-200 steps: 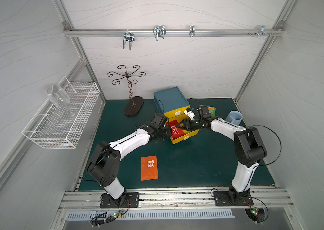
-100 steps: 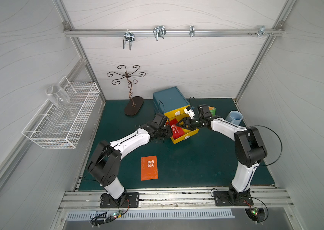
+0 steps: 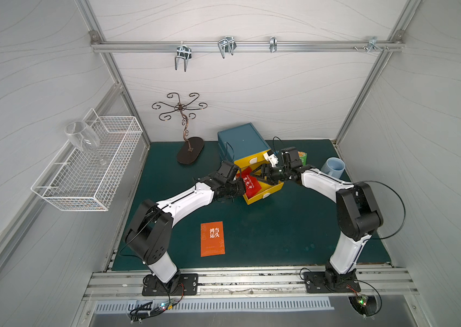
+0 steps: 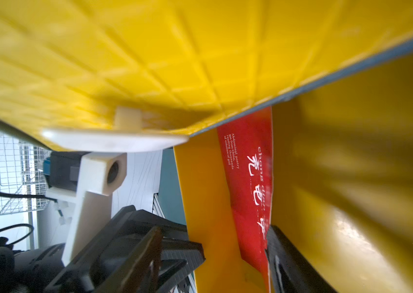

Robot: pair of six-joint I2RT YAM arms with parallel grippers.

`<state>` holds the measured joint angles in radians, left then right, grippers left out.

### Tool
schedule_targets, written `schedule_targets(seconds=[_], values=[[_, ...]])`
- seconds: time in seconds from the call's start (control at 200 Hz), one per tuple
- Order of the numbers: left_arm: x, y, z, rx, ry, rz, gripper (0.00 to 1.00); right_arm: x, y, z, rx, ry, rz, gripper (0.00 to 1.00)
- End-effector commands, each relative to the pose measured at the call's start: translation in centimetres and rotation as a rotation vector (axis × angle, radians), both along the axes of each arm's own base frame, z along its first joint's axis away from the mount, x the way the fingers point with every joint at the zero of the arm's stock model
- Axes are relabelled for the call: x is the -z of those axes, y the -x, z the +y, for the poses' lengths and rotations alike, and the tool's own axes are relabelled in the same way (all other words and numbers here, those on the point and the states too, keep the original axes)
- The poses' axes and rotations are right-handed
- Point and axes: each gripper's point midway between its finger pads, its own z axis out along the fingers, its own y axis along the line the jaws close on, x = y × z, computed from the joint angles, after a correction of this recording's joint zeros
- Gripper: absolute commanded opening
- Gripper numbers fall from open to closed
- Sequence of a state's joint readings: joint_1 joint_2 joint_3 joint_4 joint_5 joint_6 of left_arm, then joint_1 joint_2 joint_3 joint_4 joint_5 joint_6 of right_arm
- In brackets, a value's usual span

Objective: Take the postcards out of the drawer
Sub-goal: Pick up the postcard from the drawer.

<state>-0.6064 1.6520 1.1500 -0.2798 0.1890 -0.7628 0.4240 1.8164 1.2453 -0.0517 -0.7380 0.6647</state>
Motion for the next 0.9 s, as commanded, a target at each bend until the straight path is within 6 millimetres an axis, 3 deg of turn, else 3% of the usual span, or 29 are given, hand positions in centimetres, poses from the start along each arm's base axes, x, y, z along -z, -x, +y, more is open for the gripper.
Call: schedule_targets(seconds=[0.0,0.66,0.775,0.895], values=[[0.74,0.36,-1.58,0.052,0.014,0.016,0.20,-1.27,0.78,0.89,0.006,-0.050,0.024,0.70],[0.61,0.53,-1.38,0.049,0.014,0.012,0.20,-1.07,0.33,1.00,0.059,-0.155,0.090,0.87],[0.58,0.53,-1.41,0.051,0.015,0.012,0.20,-1.00,0.29,1.00,0.061,-0.150,0.095,0.86],[0.55,0.58,-1.44,0.052,0.015,0.012,0.20,-0.71,0.32,0.95,0.060,-0.138,0.102,0.78]])
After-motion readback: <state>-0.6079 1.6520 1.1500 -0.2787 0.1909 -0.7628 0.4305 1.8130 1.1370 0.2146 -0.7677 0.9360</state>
